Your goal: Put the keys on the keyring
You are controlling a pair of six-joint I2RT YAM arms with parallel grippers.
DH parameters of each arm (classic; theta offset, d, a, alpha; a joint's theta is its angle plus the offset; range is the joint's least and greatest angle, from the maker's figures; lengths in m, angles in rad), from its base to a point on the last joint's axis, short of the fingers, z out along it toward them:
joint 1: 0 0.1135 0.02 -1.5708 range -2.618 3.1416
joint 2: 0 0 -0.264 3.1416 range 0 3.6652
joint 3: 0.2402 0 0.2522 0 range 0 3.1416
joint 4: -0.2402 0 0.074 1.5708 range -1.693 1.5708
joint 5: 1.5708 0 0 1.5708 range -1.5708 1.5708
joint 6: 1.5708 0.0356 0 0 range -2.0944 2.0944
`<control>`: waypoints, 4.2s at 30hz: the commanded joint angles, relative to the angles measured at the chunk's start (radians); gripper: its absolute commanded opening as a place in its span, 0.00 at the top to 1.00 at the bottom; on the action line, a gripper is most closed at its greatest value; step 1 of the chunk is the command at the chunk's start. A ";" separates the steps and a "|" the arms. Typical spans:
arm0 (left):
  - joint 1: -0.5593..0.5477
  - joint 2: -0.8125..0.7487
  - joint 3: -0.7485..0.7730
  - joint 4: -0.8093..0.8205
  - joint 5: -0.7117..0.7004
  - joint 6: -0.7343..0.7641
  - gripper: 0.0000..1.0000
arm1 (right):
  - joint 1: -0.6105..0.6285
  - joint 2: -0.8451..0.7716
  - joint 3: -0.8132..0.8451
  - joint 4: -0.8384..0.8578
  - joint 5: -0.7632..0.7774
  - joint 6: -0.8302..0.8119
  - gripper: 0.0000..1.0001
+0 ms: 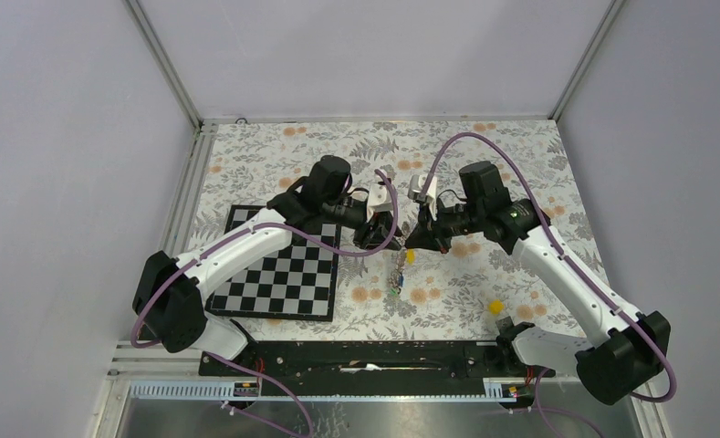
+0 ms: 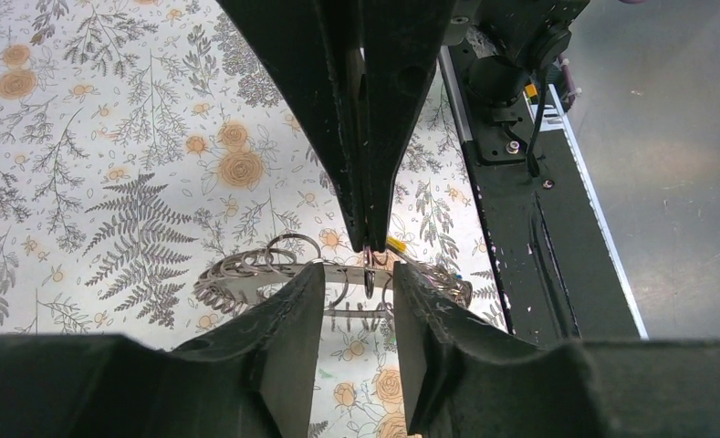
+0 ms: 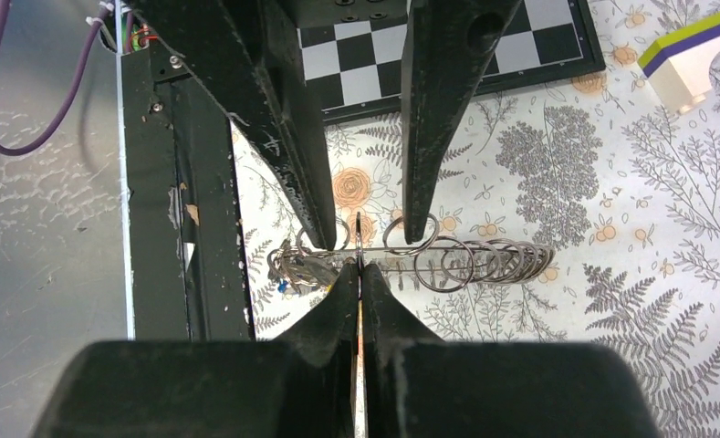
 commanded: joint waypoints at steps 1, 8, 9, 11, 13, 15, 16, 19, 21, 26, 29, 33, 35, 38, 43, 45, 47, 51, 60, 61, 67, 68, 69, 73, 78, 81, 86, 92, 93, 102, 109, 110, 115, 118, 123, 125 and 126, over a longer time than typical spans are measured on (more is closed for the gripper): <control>0.004 -0.001 0.016 0.055 0.021 0.032 0.60 | 0.013 0.008 0.072 -0.054 0.027 -0.012 1.00; 0.002 0.004 0.022 0.066 0.037 0.040 0.62 | 0.015 0.021 0.078 -0.066 0.017 -0.009 1.00; 0.002 0.006 0.023 0.068 0.042 0.039 0.64 | 0.015 0.023 0.076 -0.067 0.014 -0.008 1.00; 0.000 0.009 0.025 0.069 0.045 0.040 0.69 | 0.015 0.023 0.076 -0.060 0.010 -0.005 1.00; -0.002 0.012 0.025 0.069 0.048 0.041 0.73 | 0.015 0.023 0.075 -0.059 0.007 0.000 1.00; -0.005 0.015 0.021 0.070 0.055 0.046 0.75 | 0.015 0.022 0.078 -0.058 0.006 0.001 1.00; -0.005 0.016 0.018 0.069 0.059 0.047 0.77 | 0.015 0.021 0.078 -0.058 0.006 0.002 1.00; -0.009 0.021 0.012 0.071 0.075 0.051 0.83 | 0.016 0.020 0.078 -0.051 0.007 0.007 1.00; -0.010 0.024 0.013 0.067 0.091 0.055 0.94 | 0.015 0.018 0.079 -0.044 0.010 0.013 1.00; -0.009 0.019 0.013 0.076 0.128 0.015 1.00 | 0.014 -0.011 0.061 -0.003 0.034 0.025 0.88; 0.000 0.006 -0.009 0.170 0.135 -0.100 1.00 | 0.006 -0.053 0.037 0.040 0.054 0.039 0.75; 0.021 -0.005 -0.050 0.338 0.175 -0.285 1.00 | -0.021 -0.074 0.037 0.050 0.043 0.052 0.69; 0.029 -0.006 -0.072 0.418 0.195 -0.350 1.00 | -0.030 -0.082 0.038 0.050 0.034 0.054 0.69; 0.036 -0.006 -0.103 0.515 0.206 -0.442 1.00 | -0.040 -0.091 0.034 0.049 0.003 0.054 0.69; 0.040 -0.009 -0.131 0.603 0.206 -0.512 1.00 | -0.043 -0.084 0.011 0.051 -0.043 0.057 0.69; 0.042 -0.011 -0.140 0.634 0.199 -0.535 1.00 | -0.044 -0.081 0.005 0.052 -0.070 0.057 0.69; 0.045 -0.011 -0.146 0.651 0.193 -0.549 1.00 | -0.045 -0.081 0.001 0.050 -0.079 0.058 0.69; 0.050 -0.015 -0.154 0.665 0.183 -0.560 1.00 | -0.046 -0.083 -0.011 0.046 -0.077 0.057 0.69; 0.068 -0.024 -0.175 0.699 0.196 -0.568 1.00 | -0.060 -0.102 -0.031 0.048 -0.051 0.056 0.73; 0.069 -0.026 -0.177 0.704 0.198 -0.571 1.00 | -0.060 -0.102 -0.034 0.050 -0.053 0.056 0.74; 0.077 -0.025 -0.195 0.796 0.207 -0.640 1.00 | -0.062 -0.089 -0.048 0.064 -0.068 0.065 0.85; 0.078 -0.024 -0.198 0.812 0.207 -0.649 1.00 | -0.062 -0.087 -0.050 0.066 -0.073 0.068 0.87; 0.079 -0.022 -0.201 0.828 0.209 -0.660 1.00 | -0.062 -0.083 -0.051 0.070 -0.077 0.071 0.89; 0.080 -0.013 -0.217 0.899 0.209 -0.710 1.00 | -0.062 -0.067 -0.058 0.086 -0.092 0.086 0.92; 0.080 -0.003 -0.239 1.004 0.200 -0.778 1.00 | -0.062 -0.052 -0.072 0.119 -0.118 0.118 0.88; 0.080 0.000 -0.247 1.014 0.197 -0.777 1.00 | -0.062 -0.055 -0.058 0.122 -0.126 0.124 0.79; 0.082 -0.003 -0.255 0.988 0.198 -0.750 1.00 | -0.066 -0.075 -0.017 0.096 -0.123 0.109 0.68; 0.082 -0.002 -0.260 0.972 0.201 -0.729 1.00 | -0.069 -0.076 0.019 0.074 -0.127 0.098 0.68; 0.082 -0.002 -0.260 0.971 0.202 -0.727 1.00 | -0.069 -0.075 0.020 0.072 -0.129 0.097 0.68; 0.082 0.001 -0.253 0.965 0.204 -0.726 1.00 | -0.069 -0.055 0.009 0.086 -0.156 0.109 0.73; 0.082 0.006 -0.253 0.969 0.208 -0.731 1.00 | -0.069 -0.043 0.008 0.105 -0.165 0.113 0.85; 0.082 0.007 -0.254 0.970 0.208 -0.731 1.00 | -0.069 -0.041 0.012 0.105 -0.164 0.112 0.92; 0.083 0.002 -0.255 0.935 0.205 -0.690 1.00 | -0.069 -0.043 0.034 0.066 -0.134 0.085 1.00; 0.083 -0.007 -0.214 0.772 0.197 -0.557 0.92 | -0.067 -0.043 0.059 0.019 -0.082 0.062 1.00; 0.076 -0.008 -0.103 0.426 0.122 -0.280 0.67 | -0.037 -0.012 0.130 -0.096 0.031 0.029 1.00; 0.075 -0.007 -0.087 0.411 0.115 -0.263 0.60 | -0.029 0.004 0.153 -0.138 0.055 0.021 1.00; 0.072 -0.004 -0.084 0.411 0.116 -0.262 0.58 | -0.026 0.013 0.163 -0.152 0.069 0.020 1.00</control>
